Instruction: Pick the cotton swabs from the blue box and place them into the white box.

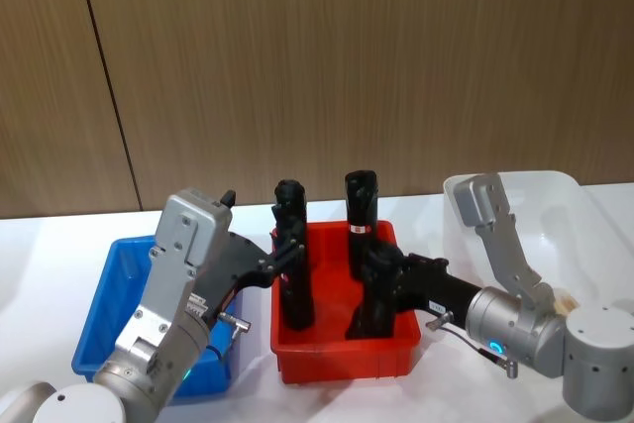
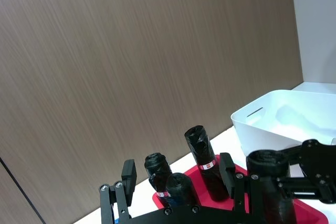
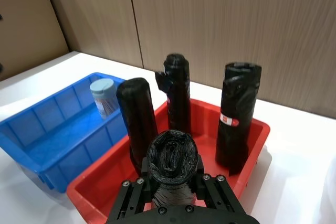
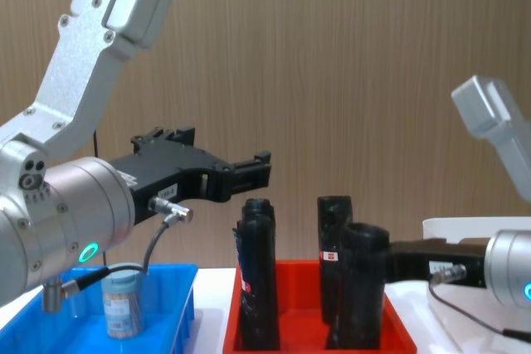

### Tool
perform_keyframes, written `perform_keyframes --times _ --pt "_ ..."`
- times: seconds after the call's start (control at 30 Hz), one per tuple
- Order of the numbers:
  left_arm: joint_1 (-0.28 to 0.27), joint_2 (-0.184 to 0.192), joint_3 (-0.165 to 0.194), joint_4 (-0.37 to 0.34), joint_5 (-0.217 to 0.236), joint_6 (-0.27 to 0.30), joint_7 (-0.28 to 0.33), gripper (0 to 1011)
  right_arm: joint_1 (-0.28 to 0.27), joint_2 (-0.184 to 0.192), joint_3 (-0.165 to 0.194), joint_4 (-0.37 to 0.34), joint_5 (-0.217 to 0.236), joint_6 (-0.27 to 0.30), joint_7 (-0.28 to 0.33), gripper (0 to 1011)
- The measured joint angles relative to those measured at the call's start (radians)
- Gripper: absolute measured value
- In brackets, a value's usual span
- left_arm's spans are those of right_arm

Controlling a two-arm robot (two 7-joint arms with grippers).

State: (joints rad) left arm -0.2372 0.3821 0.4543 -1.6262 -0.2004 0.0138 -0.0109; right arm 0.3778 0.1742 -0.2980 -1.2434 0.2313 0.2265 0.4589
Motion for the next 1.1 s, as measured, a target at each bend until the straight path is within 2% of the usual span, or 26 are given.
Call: perform_keyframes --times 0.53,0.77,1.1 --pt "0.0 0.0 0.0 0.0 0.0 0.0 0.0 1003 -0.007 0.021 0.019 -0.131 0.023 -0.007 -0.024 353" --pt "0.0 0.0 0.0 0.0 0.0 0.0 0.0 1003 -0.002 0.041 0.043 -0.191 0.02 -0.02 -0.06 352" --pt "0.0 0.0 0.0 0.0 0.0 0.0 0.0 1003 0.012 0.076 0.085 -0.212 0.002 -0.034 -0.119 352"
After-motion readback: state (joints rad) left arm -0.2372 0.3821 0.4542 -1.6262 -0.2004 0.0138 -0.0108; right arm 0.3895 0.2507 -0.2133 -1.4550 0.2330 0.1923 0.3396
